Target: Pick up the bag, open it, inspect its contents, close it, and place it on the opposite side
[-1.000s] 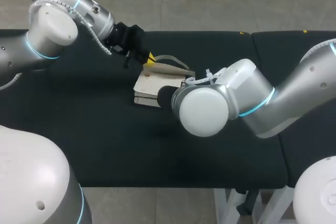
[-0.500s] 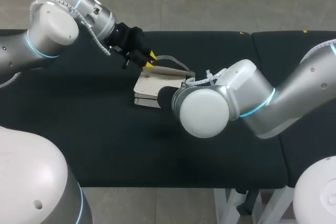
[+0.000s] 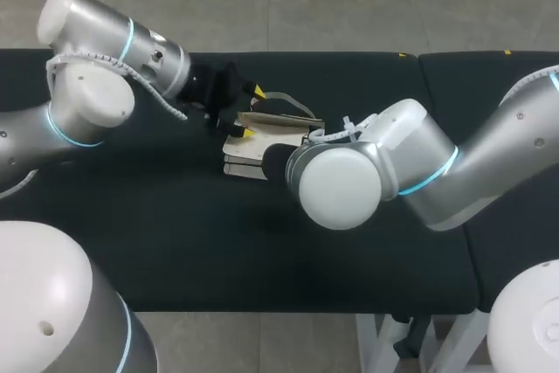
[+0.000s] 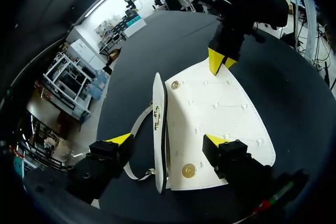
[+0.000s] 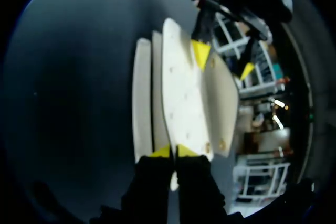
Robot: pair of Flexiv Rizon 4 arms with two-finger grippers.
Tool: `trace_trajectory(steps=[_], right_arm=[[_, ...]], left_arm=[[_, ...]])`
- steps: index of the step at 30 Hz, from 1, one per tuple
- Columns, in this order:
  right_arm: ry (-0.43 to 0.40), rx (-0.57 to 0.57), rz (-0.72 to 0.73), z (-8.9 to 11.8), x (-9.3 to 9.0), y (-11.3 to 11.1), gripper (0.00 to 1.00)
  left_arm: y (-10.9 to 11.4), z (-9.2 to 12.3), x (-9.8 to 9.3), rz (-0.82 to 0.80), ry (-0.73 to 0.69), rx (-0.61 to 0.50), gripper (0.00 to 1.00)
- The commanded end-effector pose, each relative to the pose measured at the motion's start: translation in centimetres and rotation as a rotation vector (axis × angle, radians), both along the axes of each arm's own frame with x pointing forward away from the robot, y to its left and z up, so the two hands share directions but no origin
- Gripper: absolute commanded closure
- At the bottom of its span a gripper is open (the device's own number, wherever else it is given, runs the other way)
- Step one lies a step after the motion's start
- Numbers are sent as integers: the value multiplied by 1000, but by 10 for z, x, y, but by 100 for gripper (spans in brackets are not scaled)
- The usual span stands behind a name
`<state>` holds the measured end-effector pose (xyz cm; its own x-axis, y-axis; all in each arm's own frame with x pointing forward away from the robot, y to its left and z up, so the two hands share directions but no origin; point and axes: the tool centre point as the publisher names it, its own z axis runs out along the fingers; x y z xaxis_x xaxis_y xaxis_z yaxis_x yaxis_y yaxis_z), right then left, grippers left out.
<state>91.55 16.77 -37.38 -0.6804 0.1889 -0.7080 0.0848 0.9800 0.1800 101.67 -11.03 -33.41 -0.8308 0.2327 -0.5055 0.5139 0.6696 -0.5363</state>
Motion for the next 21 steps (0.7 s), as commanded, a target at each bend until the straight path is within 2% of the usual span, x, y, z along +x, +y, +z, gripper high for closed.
trace_trajectory(steps=[1, 5, 8, 10, 11, 12, 15, 21], right_arm=[[-4, 2, 0, -1, -1, 0, 100], [-4, 2, 0, -1, -1, 0, 100], [-4, 2, 0, -1, -1, 0, 100], [-4, 2, 0, -1, -1, 0, 100], [-4, 2, 0, -1, -1, 0, 100], [-4, 2, 0, -1, -1, 0, 100], [-4, 2, 0, -1, -1, 0, 100], [-4, 2, 0, -1, -1, 0, 100]], left_arm=[[-11, -9, 11, 20, -15, -15, 15], [-16, -14, 20, 35, -10, -7, 25], [-19, -17, 27, 44, -1, 8, 28], [-20, -18, 31, 46, 10, 12, 40], [-20, -19, 32, 49, 10, 16, 42], [-21, -19, 34, 52, 12, 18, 40], [-22, -19, 37, 56, 21, 23, 50], [-24, -21, 41, 56, 64, 51, 59]])
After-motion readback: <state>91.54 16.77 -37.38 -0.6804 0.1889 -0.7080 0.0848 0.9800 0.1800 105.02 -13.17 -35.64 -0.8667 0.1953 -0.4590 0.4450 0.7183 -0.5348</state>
